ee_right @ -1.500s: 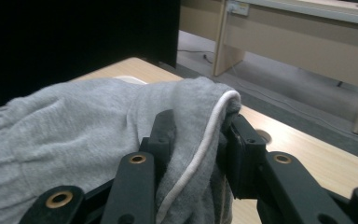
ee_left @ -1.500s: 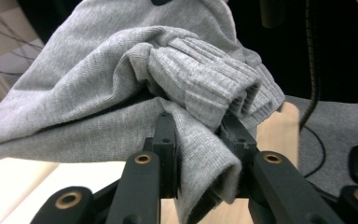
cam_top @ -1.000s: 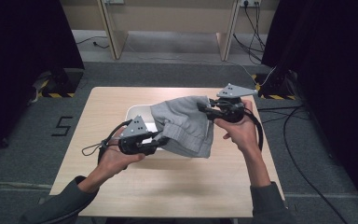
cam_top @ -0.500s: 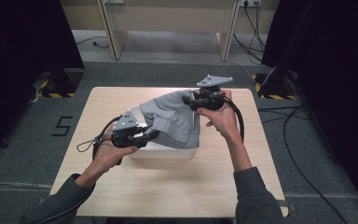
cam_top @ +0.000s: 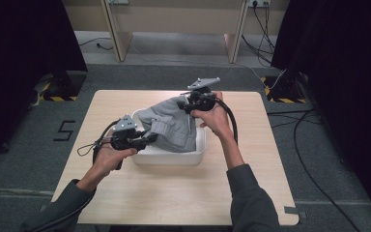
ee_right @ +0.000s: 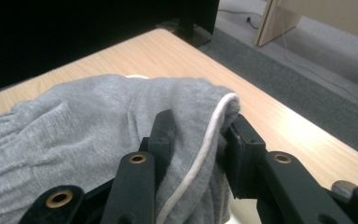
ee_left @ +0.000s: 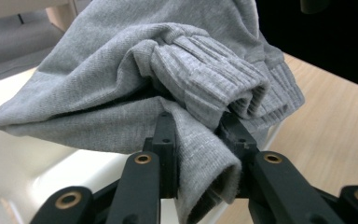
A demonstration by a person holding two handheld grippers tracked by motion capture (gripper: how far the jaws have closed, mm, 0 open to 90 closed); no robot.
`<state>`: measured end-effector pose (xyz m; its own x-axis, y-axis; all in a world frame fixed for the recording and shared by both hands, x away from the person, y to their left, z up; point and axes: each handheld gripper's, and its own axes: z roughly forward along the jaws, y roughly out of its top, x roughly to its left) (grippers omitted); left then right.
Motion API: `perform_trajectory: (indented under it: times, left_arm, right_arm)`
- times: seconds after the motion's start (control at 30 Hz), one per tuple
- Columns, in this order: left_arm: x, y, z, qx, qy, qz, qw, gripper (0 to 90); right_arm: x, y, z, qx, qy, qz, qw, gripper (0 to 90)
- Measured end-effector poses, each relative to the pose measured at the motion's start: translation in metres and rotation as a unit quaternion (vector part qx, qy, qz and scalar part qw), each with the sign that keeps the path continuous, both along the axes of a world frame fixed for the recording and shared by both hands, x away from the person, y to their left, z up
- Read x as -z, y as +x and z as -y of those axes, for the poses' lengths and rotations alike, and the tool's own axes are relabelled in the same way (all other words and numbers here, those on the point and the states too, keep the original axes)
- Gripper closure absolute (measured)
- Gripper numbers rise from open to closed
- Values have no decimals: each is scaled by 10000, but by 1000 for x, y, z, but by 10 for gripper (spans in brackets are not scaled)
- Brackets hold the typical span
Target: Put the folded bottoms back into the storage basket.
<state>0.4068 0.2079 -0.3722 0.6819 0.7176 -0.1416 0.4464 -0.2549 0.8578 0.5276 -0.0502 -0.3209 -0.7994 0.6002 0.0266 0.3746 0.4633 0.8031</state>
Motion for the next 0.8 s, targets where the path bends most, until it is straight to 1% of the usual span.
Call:
perform_trajectory:
  times: [0.13,0.2,0.23,0.33,0.4,0.57,0.7,0.8]
  left_arm:
    - [9,3,-2,-30,-8,-131,9999,708]
    - [16,6,-1,-50,60,-202,9998,708]
    - [18,8,-1,-65,58,-231,9997,708]
    - [24,12,-2,-89,74,-312,9994,708]
    - [29,14,-2,-94,139,-353,9992,707]
    - [40,16,-3,-81,210,-535,9983,706]
    - [48,18,-4,-91,264,-613,9977,703]
    - [52,19,-2,-50,375,-671,9970,703]
  right_arm:
    - [11,6,-7,-42,-125,-109,9999,678]
    - [18,10,-10,-59,-176,-173,9997,678]
    - [23,13,-12,-44,-212,-246,9995,677]
    - [31,18,-14,-13,-218,-349,9992,677]
    - [37,21,-15,-6,-242,-426,9988,677]
    - [52,24,-18,30,-361,-629,9974,677]
    - [66,25,-20,69,-490,-775,9958,676]
    - [73,26,-20,55,-542,-832,9950,675]
